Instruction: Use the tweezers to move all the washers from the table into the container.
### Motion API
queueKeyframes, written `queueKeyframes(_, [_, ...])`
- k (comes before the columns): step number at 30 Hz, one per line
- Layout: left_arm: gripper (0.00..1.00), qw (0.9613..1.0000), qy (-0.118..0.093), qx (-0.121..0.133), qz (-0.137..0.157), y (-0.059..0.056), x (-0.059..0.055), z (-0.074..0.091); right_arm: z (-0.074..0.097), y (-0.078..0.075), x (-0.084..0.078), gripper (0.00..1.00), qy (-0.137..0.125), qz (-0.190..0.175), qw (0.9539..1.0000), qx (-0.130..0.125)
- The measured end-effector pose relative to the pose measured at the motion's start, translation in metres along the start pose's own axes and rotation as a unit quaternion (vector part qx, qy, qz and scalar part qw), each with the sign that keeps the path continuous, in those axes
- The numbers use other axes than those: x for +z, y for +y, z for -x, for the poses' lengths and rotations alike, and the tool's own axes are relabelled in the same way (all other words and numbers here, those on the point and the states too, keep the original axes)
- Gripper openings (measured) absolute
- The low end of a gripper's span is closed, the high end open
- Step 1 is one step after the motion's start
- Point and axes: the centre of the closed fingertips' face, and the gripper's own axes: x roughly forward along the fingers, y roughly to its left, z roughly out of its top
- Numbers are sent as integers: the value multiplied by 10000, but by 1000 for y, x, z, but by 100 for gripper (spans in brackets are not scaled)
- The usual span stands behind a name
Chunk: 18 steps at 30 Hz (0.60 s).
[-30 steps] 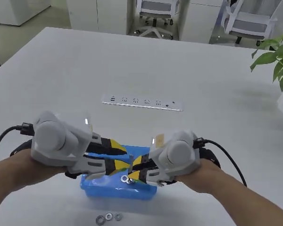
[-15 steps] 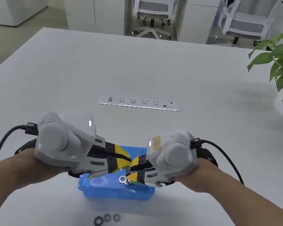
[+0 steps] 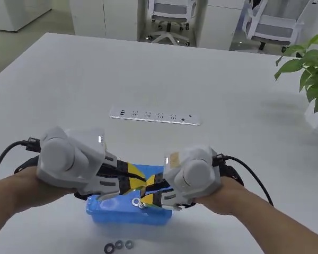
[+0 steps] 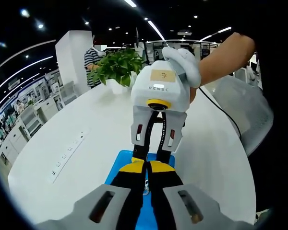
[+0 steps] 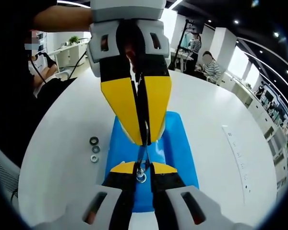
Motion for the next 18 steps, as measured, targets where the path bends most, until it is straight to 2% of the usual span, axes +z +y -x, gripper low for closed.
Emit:
queueKeyframes(9, [5, 10000, -27, -2, -26, -2, 6, 4, 9, 1, 4, 15, -23, -13, 10000, -80])
queueKeyframes(10, [5, 10000, -45, 24, -29, -2, 10, 5, 12, 1, 5, 15, -34, -29, 9999, -121])
queueKeyframes(18, [5, 9998, -152, 99, -32, -3, 22, 11, 26, 2, 9, 18, -107, -169, 9993, -324])
